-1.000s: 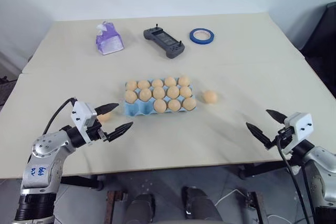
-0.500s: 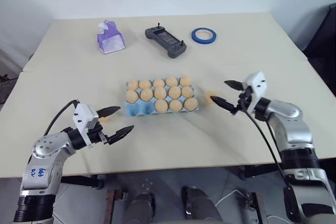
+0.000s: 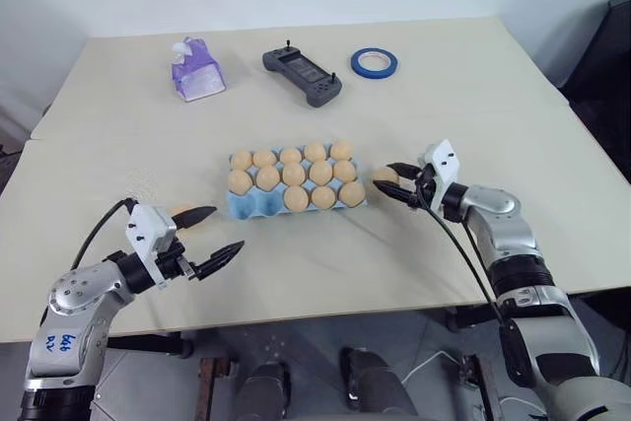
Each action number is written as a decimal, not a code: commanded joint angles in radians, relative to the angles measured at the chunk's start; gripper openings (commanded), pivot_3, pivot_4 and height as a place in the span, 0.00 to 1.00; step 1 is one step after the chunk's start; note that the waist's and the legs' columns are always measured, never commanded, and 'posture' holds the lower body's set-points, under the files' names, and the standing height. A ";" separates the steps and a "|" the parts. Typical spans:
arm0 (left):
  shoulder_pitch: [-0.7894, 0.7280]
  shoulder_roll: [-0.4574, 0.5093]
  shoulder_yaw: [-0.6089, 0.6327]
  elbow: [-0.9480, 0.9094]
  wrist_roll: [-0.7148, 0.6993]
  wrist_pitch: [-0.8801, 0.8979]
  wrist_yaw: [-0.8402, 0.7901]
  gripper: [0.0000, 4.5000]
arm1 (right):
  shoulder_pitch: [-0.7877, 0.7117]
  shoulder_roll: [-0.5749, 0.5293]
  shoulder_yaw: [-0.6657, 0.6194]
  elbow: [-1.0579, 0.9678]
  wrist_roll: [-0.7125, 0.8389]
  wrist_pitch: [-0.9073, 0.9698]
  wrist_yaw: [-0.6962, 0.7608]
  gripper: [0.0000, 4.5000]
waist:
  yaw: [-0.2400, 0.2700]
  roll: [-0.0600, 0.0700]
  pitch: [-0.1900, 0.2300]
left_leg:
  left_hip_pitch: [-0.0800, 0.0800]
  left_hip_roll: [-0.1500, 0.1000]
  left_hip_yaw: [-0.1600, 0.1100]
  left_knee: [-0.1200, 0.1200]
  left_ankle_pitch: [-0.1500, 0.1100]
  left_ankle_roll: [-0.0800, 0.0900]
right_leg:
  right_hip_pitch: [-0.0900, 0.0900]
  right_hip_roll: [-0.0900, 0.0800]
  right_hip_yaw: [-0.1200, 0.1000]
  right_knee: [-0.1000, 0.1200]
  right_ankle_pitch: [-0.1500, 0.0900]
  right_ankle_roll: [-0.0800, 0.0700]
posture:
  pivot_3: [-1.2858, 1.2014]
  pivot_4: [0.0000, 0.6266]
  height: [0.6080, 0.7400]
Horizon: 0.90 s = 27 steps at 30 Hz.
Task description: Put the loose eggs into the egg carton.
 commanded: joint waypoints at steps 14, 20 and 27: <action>0.088 -0.032 0.101 -0.043 -0.030 -0.010 0.080 1.00 | -0.095 0.147 0.080 -0.278 0.024 0.145 -0.046 0.60 | 0.012 -0.002 -0.001 | -0.001 0.000 0.000 0.000 -0.001 -0.001 | -0.001 -0.003 -0.004 -0.003 0.001 -0.002 | 0.52 0.24 1.00; 0.079 -0.037 0.091 -0.038 -0.025 -0.015 0.089 1.00 | -0.064 0.015 0.000 -0.190 -0.008 0.119 -0.083 1.00 | 0.007 -0.002 -0.001 | -0.001 0.001 0.001 -0.001 -0.001 -0.001 | -0.002 -0.002 -0.005 -0.002 0.001 -0.002 | 0.52 0.24 1.00; 0.034 -0.040 0.058 -0.015 -0.017 -0.013 0.079 1.00 | 0.001 -0.049 -0.004 -0.110 -0.042 0.115 -0.083 1.00 | 0.002 -0.002 -0.001 | 0.000 0.002 0.004 0.000 -0.001 -0.001 | -0.002 -0.001 -0.003 -0.001 0.001 -0.002 | 0.52 0.24 1.00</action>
